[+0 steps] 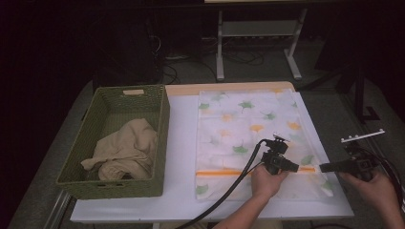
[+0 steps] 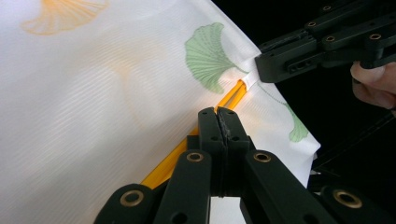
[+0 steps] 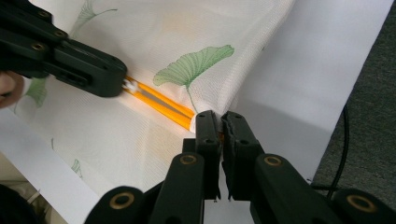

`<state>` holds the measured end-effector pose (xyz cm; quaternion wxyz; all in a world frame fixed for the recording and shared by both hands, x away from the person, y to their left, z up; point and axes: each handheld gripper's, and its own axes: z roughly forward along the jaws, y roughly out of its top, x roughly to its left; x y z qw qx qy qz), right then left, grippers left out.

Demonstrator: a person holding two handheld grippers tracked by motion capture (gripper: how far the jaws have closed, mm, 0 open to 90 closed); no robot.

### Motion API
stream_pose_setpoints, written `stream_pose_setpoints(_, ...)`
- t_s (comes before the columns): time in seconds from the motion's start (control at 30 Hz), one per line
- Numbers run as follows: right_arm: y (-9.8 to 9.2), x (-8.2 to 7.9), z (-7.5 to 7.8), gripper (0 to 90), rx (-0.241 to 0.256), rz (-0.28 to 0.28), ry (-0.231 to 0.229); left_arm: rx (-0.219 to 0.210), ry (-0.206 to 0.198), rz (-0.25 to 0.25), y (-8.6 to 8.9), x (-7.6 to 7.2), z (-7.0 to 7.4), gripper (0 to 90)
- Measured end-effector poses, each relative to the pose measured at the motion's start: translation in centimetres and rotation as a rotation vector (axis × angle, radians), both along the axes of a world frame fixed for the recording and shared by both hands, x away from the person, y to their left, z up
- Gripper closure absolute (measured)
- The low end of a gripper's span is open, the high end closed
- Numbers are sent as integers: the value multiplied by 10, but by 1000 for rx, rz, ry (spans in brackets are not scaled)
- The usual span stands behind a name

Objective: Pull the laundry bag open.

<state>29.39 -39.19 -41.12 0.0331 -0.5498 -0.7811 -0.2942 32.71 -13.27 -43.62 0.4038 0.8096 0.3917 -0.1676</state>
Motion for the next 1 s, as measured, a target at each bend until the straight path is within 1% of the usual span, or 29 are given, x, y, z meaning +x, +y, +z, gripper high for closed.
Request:
stream_pose_setpoints(0.07, 0, 0, 0, 850, -1, -1, 3, 0, 1, 4, 2, 0, 0, 900)
stream_pose_setpoints(0.13, 0, 0, -1, 850, -3, -2, 5, 1, 7, 7, 10, 0, 1, 900)
stream_pose_setpoints(0.27, 0, 0, -2, 850, -10, -1, 6, 12, 1, 10, 16, 0, 1, 900)
stream_pose_setpoints(0.3, 0, 0, -2, 850, -11, -2, 6, 17, -2, 12, 20, 0, 1, 900)
stream_pose_setpoints(0.4, 0, -1, -1, 850, -11, -4, 9, 22, -4, 17, 23, 0, 2, 900)
stream_pose_setpoints(0.43, 0, -1, -1, 850, -18, -5, 9, 30, -6, 19, 27, 0, 3, 900)
stream_pose_setpoints(0.57, -1, -1, 0, 850, -29, -8, 4, 33, -9, 26, 33, 0, 3, 900)
stream_pose_setpoints(0.6, -1, -2, 0, 850, -29, -12, 5, 35, -10, 35, 38, -1, 4, 900)
stream_pose_setpoints(0.8, -2, -2, -2, 850, -33, -12, 4, 47, -18, 45, 51, -1, 5, 900)
stream_pose_setpoints(0.83, -3, -2, -1, 850, -32, -15, 4, 47, -20, 59, 56, -1, 5, 900)
stream_pose_setpoints(1.0, -3, -2, -2, 850, -38, -19, 6, 55, -23, 78, 70, 0, 6, 900)
